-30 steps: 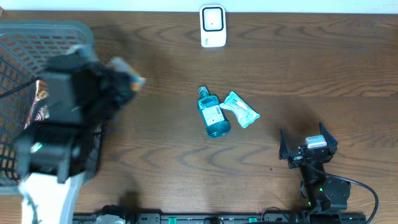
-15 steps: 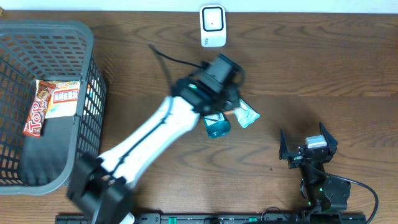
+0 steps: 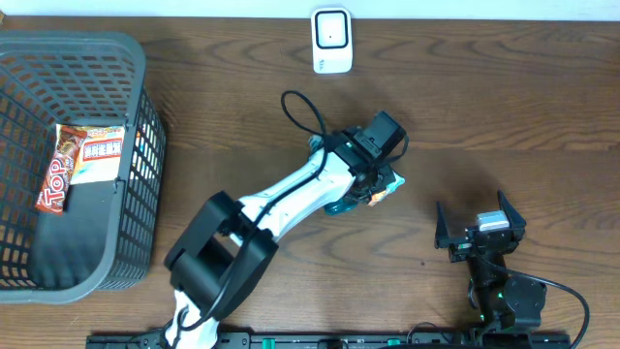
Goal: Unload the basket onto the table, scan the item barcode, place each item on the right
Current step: 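Carry the orange tissue pack beside the bottle and release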
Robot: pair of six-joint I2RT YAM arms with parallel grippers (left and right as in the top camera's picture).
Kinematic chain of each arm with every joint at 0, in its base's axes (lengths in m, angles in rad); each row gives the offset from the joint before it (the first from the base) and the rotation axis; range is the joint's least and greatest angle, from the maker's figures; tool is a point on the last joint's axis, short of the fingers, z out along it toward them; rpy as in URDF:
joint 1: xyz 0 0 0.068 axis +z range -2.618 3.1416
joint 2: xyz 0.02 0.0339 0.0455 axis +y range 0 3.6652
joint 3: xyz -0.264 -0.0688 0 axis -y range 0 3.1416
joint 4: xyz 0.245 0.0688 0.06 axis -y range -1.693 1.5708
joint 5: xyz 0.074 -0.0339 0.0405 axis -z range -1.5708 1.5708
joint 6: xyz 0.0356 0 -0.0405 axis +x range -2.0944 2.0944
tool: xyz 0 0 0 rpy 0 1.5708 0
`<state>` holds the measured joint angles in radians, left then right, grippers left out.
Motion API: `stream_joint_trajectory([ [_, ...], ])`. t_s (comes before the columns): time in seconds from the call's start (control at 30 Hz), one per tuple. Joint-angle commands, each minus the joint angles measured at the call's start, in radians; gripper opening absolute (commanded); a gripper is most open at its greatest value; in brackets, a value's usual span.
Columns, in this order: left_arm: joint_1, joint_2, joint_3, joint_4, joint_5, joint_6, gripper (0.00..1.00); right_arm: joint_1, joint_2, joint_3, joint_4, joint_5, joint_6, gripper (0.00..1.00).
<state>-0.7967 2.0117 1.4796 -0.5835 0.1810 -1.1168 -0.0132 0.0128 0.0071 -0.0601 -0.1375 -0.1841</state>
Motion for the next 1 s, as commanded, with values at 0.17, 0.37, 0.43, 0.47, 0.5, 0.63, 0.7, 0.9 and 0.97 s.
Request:
stream_joint_trajectory([
  [0.17, 0.006, 0.038, -0.003, -0.085, -0.130, -0.052, 0.07, 0.001, -0.002, -0.002, -0.004, 0.001, 0.015, 0.99],
  [0.37, 0.006, 0.038, -0.003, -0.112, -0.148, -0.051, 0.08, 0.001, -0.002, -0.002, -0.004, 0.001, 0.015, 0.99],
  [0.43, 0.006, 0.038, -0.003, -0.111, -0.143, -0.051, 0.24, 0.001, -0.002, -0.002, -0.004, 0.001, 0.015, 0.99],
  [0.47, 0.006, 0.038, -0.003, -0.111, -0.138, -0.051, 0.30, 0.001, -0.002, -0.002, -0.004, 0.001, 0.015, 0.99],
  [0.5, 0.006, 0.038, -0.002, -0.111, -0.128, -0.051, 0.38, 0.001, -0.002, -0.002, -0.004, 0.001, 0.015, 0.99],
  [0.63, 0.006, 0.036, 0.003, -0.109, -0.082, -0.039, 0.66, 0.001, -0.002, -0.002, -0.004, 0.001, 0.015, 0.99],
  [0.7, 0.006, 0.029, 0.021, -0.120, -0.062, -0.007, 0.68, 0.001, -0.002, -0.002, -0.004, 0.001, 0.015, 0.99],
  [0.9, 0.016, -0.061, 0.158, -0.235, -0.111, 0.139, 0.86, 0.001, -0.002, -0.002, -0.004, 0.001, 0.015, 0.99],
  [0.97, 0.031, -0.113, 0.209, -0.272, -0.175, 0.191, 0.94, 0.001, -0.002, -0.002, -0.004, 0.001, 0.015, 0.99],
])
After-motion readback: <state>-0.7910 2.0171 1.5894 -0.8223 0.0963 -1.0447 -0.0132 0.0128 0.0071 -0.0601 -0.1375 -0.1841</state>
